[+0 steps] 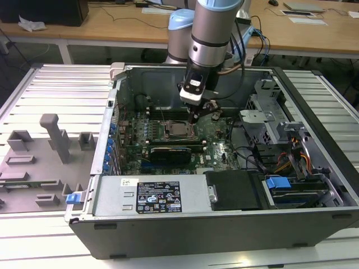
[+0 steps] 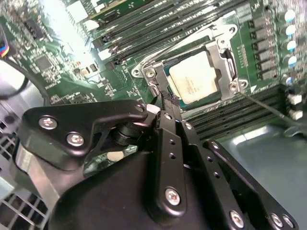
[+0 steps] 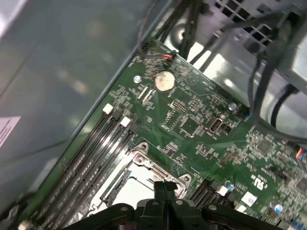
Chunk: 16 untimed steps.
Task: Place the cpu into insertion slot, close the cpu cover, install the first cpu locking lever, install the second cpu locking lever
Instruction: 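Close the cpu cover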
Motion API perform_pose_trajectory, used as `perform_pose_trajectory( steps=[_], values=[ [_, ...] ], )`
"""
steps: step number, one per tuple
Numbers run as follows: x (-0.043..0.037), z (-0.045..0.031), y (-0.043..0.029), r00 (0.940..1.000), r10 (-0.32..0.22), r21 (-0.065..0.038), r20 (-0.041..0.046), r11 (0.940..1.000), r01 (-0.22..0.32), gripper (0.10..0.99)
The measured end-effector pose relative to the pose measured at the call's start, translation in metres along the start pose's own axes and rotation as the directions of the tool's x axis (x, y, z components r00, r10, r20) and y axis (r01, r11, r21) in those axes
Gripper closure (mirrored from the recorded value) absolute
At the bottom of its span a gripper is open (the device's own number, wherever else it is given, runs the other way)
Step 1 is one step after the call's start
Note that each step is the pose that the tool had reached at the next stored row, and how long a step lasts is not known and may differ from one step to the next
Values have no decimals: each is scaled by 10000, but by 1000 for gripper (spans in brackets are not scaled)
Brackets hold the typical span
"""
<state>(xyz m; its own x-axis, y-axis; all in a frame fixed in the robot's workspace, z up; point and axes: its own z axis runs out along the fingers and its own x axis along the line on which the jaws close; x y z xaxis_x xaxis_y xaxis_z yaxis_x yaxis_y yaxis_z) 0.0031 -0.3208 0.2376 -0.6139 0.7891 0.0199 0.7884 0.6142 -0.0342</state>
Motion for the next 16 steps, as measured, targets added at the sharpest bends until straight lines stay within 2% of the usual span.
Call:
perform_pose_trajectory(
  steps=[4, 7, 9, 10, 12, 14, 15, 16],
  values=[
    [0, 5, 0, 9967, -817, 17, 27, 9967, 817, 980],
    [0, 9, 0, 9881, -1535, 35, 50, 9881, 1535, 980],
    [0, 17, 0, 9665, -2565, 61, 83, 9665, 2564, 980],
    [0, 20, 0, 9593, -2823, 55, 110, 9593, 2822, 980],
    [-1, 24, 0, 9514, -3074, 13, 191, 9516, 3074, 980],
    [0, 31, 1, 9411, -3360, -96, 373, 9416, 3365, 980],
    [-1, 34, 2, 9383, -3431, -124, 422, 9389, 3439, 980],
    [-1, 39, 2, 9272, -3711, -167, 504, 9280, 3723, 980]
  ],
)
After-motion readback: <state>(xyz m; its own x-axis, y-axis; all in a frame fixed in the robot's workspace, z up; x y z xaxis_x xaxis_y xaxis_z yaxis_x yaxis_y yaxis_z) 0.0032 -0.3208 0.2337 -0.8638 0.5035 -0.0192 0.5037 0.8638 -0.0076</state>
